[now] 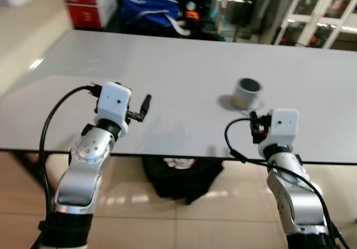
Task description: Setting the table
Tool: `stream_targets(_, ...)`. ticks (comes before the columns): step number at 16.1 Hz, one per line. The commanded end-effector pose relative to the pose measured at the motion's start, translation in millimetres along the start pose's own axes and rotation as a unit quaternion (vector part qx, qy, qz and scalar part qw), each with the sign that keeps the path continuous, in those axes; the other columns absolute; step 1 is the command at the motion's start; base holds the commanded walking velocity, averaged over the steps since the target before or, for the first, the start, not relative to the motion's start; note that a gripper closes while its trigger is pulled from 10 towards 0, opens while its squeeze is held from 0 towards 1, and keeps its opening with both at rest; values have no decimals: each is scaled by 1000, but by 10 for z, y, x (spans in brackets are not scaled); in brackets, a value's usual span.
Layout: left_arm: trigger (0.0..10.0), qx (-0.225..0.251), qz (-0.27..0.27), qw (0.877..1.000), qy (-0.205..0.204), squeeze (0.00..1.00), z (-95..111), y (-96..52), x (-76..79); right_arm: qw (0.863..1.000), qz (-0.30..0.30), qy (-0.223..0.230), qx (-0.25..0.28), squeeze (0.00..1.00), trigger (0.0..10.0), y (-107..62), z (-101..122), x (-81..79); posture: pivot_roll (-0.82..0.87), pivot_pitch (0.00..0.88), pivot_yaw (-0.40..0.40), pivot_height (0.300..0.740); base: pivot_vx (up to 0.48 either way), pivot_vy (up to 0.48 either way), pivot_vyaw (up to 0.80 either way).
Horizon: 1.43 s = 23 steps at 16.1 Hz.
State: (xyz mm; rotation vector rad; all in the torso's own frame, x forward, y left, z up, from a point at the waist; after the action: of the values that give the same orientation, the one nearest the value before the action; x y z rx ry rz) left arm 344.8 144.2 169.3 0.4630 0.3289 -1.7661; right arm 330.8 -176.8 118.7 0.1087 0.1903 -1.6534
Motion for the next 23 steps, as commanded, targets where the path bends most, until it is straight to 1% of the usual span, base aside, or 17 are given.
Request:
stream_targets(1, 10000, 2, -14, 1000, -4, 0, 35, 32, 122, 1000, -21, 1, 5, 0, 10000, 1, 34, 122, 13, 12, -55, 740, 0, 480, 0)
stream_targets(2, 10000, 0, -15, 1000, -5, 0, 28, 33, 136, 1000, -18, 7, 6, 0, 10000, 3, 43, 106, 13, 14, -56, 740, 0, 480, 0)
stream_targets(6, 10000, -6, -5, 1000, -7, 0, 2, 32, 92, 1000, -5, -5, 9, 0, 10000, 10, 52, 50, 14, 16, -59, 740, 0, 480, 0)
stream_targets(8, 10000, -8, -3, 1000, -6, 0, 0, 29, 90, 1000, 2, 2, 6, 0, 10000, 14, 45, 23, 15, 18, -61, 740, 0, 480, 0)
stream_targets(11, 10000, -6, -3, 1000, -7, 0, 7, 25, 89, 1000, 3, 14, 3, 0, 10000, 19, 39, 24, 18, 20, -60, 740, 0, 480, 0)
stream_targets(14, 10000, -9, -3, 1000, -22, 0, -3, 15, 118, 1000, 14, 8, 3, 0, 10000, 20, 35, -24, 23, 19, -59, 740, 0, 480, -800)
stream_targets(15, 10000, -9, -3, 1000, -23, 0, -3, 11, 125, 1000, 22, 12, 12, 0, 10000, 21, 64, -54, 25, 21, -58, 740, 0, 480, -694)
stream_targets(18, 10000, -6, 7, 1000, -24, 0, 27, 13, 78, 999, 37, 24, 23, 0, 10000, 26, 121, -113, 32, 21, -63, 740, 0, 480, 0)
stream_targets(19, 10000, -6, 14, 1000, -19, 0, 29, 10, 28, 998, 45, 29, 27, 0, 10000, 32, 142, -149, 41, 21, -66, 740, 0, 480, 0)
stream_targets(21, 10000, -6, 19, 1000, -18, 0, 30, 5, -11, 998, 48, 30, 35, 0, 10000, 41, 168, -174, 48, 16, -70, 740, 0, 480, 0)
stream_targets(23, 10000, -5, 25, 1000, -15, 0, 41, -1, -43, 999, 21, 16, 28, 0, 10000, 84, 140, -110, 54, 6, -71, 740, 0, 480, 0)
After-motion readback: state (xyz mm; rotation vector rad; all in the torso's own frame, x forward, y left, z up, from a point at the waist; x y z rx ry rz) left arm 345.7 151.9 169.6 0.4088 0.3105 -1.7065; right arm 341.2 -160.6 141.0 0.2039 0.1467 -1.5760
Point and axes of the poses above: a point about 5 cm out from each wrist's last joint towards the gripper, its own y axis pointing out of the wrist towards the gripper, its own z axis along the axis of the wrist's last joint, x = y × z, the point moved 5 cm from there along y, pointing out of the wrist towards the gripper, and after that the axes turned 14 degrees about y, right-handed, at the moved point
